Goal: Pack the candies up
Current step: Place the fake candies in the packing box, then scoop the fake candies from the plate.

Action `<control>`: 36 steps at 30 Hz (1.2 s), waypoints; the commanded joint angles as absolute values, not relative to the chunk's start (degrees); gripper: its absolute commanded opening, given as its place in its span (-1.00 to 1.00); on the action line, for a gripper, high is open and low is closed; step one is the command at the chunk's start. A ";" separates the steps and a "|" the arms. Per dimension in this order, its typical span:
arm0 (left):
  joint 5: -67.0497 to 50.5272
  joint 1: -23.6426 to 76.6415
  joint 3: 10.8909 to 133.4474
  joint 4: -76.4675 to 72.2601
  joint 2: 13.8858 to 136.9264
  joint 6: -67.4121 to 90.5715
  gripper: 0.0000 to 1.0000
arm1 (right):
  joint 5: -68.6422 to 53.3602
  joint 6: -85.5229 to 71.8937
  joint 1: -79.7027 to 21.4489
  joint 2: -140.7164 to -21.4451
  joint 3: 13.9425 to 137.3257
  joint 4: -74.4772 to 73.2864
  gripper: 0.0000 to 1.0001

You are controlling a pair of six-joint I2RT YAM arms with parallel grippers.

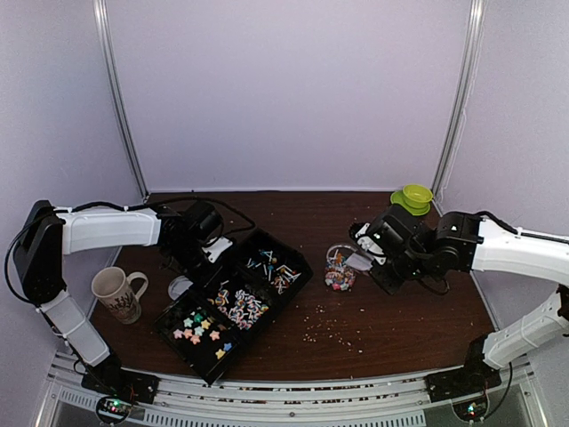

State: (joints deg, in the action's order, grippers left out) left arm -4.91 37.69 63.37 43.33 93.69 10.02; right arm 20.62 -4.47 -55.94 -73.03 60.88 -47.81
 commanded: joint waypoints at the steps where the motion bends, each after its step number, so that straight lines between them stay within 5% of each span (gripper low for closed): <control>1: -7.47 37.29 65.23 40.52 90.88 10.99 -1.00 | 22.89 -3.99 -55.65 -72.86 63.67 -51.40 -1.00; 21: -10.00 37.36 65.49 41.00 92.46 10.57 -1.00 | 17.79 2.75 -63.89 -81.66 80.73 -57.87 -1.00; 36: -34.24 36.03 63.24 40.14 101.70 12.08 -1.00 | 15.56 -0.03 -66.65 -83.59 85.98 -57.78 -1.00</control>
State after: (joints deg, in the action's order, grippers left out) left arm -23.79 36.84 63.22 41.80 103.13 10.37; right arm 16.67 0.82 -65.58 -85.01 83.42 -58.06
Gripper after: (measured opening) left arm 0.055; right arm 0.077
